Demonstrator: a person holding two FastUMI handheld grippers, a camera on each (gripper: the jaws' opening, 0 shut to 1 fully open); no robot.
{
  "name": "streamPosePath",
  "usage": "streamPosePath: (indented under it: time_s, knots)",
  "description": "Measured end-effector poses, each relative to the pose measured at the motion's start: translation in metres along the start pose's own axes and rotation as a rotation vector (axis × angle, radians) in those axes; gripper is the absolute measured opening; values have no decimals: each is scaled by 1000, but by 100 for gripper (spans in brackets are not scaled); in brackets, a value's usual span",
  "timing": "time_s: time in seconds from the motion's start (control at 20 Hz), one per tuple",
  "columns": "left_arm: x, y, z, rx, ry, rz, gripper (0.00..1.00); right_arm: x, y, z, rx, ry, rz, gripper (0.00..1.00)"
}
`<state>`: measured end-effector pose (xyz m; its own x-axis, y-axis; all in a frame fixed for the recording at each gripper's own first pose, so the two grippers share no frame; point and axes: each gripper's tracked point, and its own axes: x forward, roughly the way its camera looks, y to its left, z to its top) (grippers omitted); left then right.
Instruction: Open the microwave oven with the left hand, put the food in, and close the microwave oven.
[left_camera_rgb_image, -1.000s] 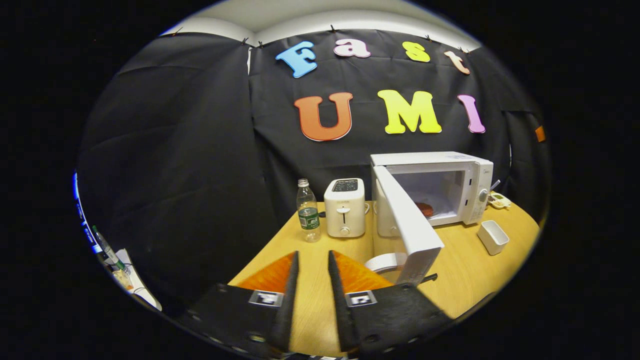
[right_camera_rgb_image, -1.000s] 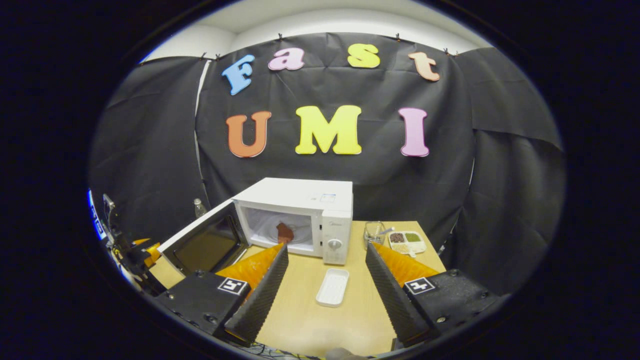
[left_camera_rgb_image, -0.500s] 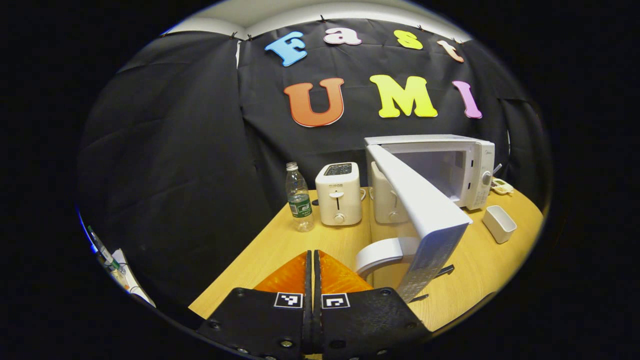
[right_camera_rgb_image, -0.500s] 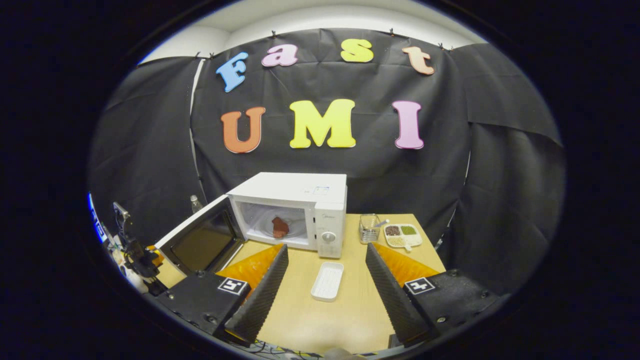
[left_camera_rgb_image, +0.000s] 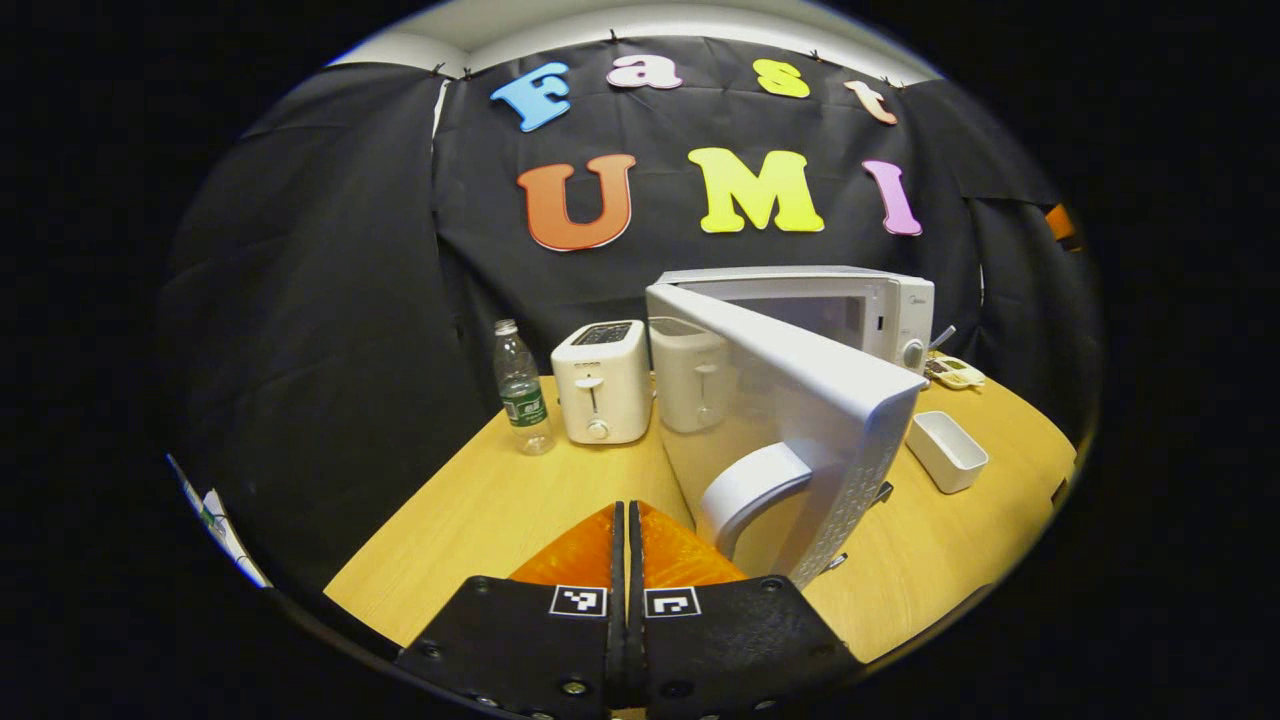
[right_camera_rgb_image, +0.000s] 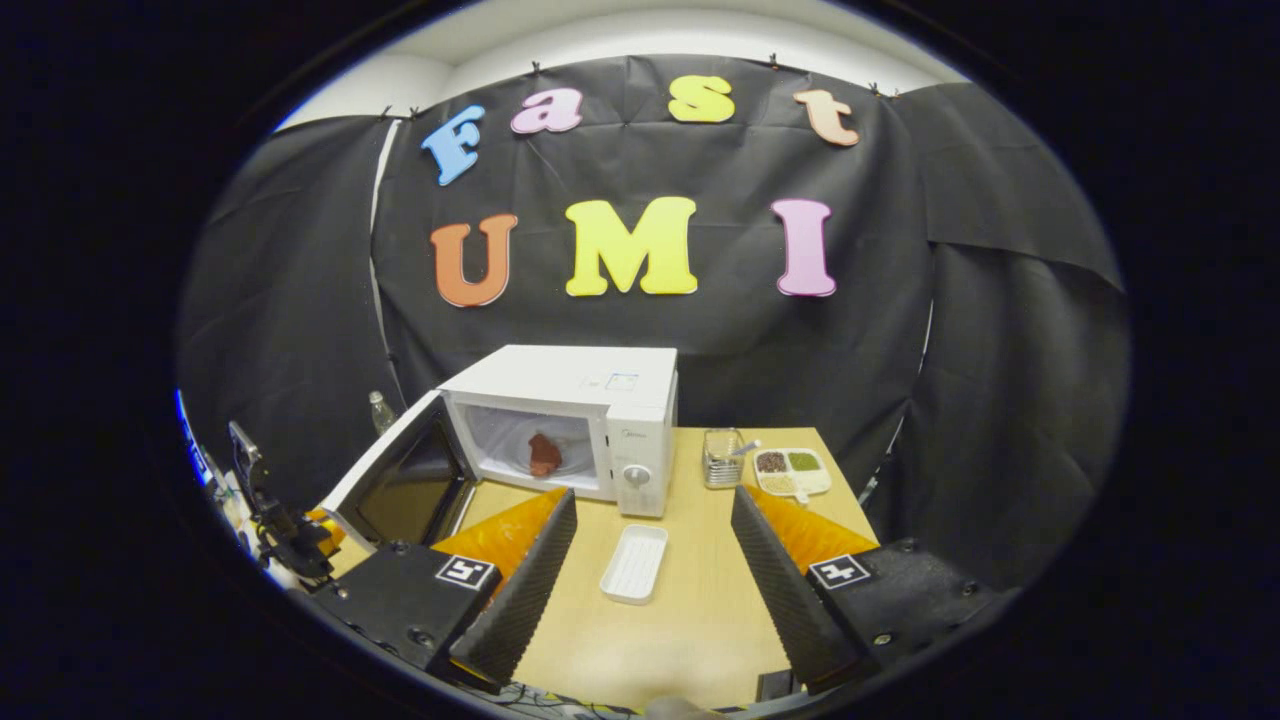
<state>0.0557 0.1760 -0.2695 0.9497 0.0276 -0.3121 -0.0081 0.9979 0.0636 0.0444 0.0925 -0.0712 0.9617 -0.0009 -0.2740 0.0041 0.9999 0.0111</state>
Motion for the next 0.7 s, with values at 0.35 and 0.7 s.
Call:
streamPosePath:
  time_s: [0.35, 0.7]
  knots:
    - [18, -90, 15, -2, -19, -124, 0, 10, -28, 8, -21, 3, 12, 99]
    - [63, -163, 44, 11, -52, -214, 0, 30, -66, 13, -18, 11, -1, 99]
